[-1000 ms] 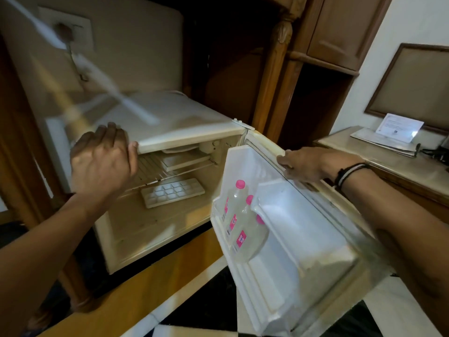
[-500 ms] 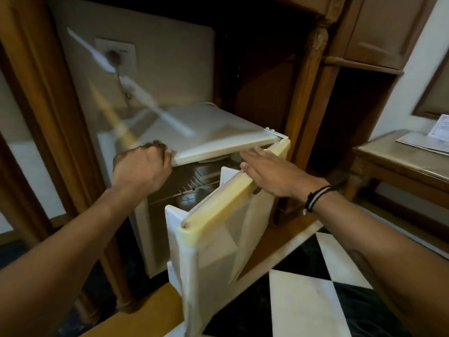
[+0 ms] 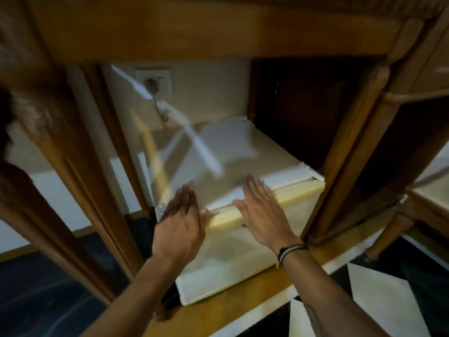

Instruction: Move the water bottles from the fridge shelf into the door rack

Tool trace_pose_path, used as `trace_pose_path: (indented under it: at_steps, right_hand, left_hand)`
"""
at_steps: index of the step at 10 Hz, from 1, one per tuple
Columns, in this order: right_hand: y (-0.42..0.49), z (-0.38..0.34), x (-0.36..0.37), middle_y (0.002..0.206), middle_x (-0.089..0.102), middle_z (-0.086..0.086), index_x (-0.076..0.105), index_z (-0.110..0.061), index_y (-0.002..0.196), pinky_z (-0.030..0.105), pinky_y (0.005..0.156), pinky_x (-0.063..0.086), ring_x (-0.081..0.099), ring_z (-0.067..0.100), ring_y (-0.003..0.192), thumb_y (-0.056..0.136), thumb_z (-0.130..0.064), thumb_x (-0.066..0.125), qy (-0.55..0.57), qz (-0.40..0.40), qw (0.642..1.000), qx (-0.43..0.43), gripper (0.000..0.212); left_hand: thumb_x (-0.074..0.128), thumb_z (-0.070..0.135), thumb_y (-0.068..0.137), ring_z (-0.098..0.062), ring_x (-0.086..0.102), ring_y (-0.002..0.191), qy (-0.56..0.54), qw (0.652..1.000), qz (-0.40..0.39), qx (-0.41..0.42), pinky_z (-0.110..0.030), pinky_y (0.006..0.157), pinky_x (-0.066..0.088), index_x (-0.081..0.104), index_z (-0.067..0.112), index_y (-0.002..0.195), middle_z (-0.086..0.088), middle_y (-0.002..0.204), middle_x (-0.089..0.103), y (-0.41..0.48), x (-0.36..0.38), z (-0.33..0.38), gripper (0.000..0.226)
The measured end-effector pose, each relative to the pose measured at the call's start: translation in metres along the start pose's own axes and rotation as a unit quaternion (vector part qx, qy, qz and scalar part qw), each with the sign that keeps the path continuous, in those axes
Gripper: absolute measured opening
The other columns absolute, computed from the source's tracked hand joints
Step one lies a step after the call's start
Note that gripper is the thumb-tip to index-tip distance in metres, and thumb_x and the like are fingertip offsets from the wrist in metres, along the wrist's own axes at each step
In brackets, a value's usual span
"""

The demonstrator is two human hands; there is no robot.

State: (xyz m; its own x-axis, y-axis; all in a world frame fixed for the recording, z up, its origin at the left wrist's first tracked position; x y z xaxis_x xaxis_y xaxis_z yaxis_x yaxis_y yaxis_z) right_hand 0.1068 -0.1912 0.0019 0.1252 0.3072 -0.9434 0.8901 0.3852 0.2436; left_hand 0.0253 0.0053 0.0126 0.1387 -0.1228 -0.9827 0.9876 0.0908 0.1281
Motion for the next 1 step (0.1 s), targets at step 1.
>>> trace_pose_path:
  at_steps: [1]
  right_hand:
    - [-0.0142, -0.0154, -0.0589, 0.168, 0.003, 0.002, 0.010, -0.013, 0.161, 0.031, 0.126, 0.004, -0.004, 0.010, 0.154, 0.103, -0.057, 0.019, 0.063, -0.017, 0.998, 0.021, 0.074]
  left_hand:
    - [-0.021, 0.063, 0.095, -0.023, 0.012, 0.176, -0.038, 0.998, -0.043, -0.012, -0.035, 0.137, 0.022, 0.013, 0.008, 0.181, -0.008, 0.188, 0.000, -0.0046, -0.0481, 0.0224, 0.108]
Point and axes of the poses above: each hand's wrist, its own y-axis towards the middle knuckle, its own x-axis out of the palm, z = x × y, the point moved 1 cm from there along y, towards the middle knuckle
